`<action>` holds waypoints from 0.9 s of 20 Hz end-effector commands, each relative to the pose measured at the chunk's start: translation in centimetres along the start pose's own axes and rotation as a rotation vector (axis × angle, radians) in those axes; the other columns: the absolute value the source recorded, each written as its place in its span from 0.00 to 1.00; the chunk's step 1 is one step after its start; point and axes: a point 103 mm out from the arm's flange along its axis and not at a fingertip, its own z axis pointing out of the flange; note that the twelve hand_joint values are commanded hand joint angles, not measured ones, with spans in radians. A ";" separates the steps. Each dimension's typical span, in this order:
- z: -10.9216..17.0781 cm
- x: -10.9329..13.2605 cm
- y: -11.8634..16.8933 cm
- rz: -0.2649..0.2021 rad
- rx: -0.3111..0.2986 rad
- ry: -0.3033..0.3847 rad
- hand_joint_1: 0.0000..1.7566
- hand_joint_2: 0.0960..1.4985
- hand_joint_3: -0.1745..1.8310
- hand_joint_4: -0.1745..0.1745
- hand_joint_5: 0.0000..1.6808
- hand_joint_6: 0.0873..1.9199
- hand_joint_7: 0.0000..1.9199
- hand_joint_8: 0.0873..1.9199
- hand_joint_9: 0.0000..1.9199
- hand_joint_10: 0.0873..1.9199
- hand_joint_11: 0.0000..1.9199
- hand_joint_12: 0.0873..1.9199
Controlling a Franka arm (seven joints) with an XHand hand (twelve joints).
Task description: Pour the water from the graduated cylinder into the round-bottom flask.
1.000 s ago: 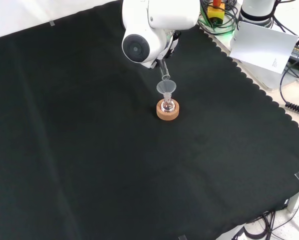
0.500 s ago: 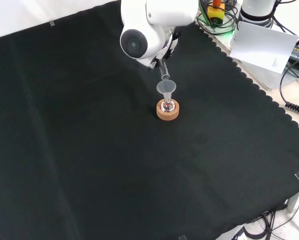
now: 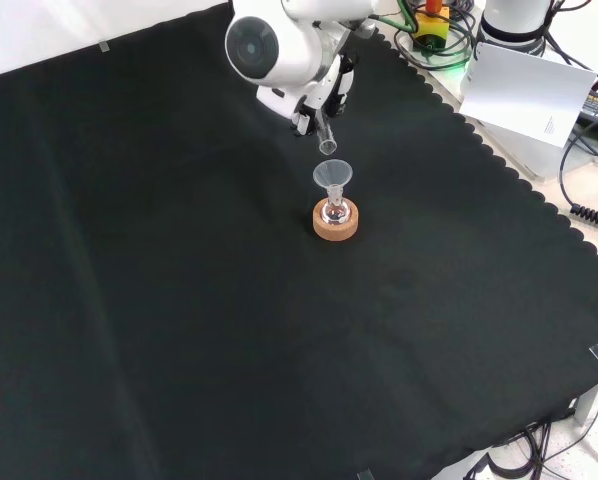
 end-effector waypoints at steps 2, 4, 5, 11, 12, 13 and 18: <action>0.9 -0.7 -0.1 -0.093 -0.158 0.169 0.71 0.75 0.09 0.00 0.53 0.56 0.48 0.56 0.72 0.00 0.57 0.42; 1.1 -1.0 -0.2 -0.117 -0.208 0.209 0.71 0.75 0.09 0.00 0.53 0.56 0.48 0.56 0.72 0.00 0.57 0.42; 1.2 -1.1 -0.2 -0.130 -0.226 0.228 0.71 0.75 0.09 0.00 0.53 0.56 0.48 0.56 0.72 0.00 0.57 0.42; 2.1 -2.2 -0.1 -0.172 -0.336 0.326 0.71 0.75 0.09 0.00 0.53 0.56 0.48 0.56 0.72 0.00 0.57 0.42; 2.2 -2.3 0.0 -0.180 -0.352 0.340 0.71 0.75 0.09 0.00 0.53 0.56 0.48 0.56 0.72 0.00 0.57 0.42; 2.3 -2.5 0.0 -0.186 -0.363 0.350 0.71 0.75 0.09 0.00 0.53 0.56 0.48 0.56 0.72 0.00 0.57 0.42; 2.2 -3.0 0.9 -0.231 -0.437 0.400 0.71 0.75 0.09 0.00 0.53 0.56 0.48 0.56 0.72 0.00 0.57 0.43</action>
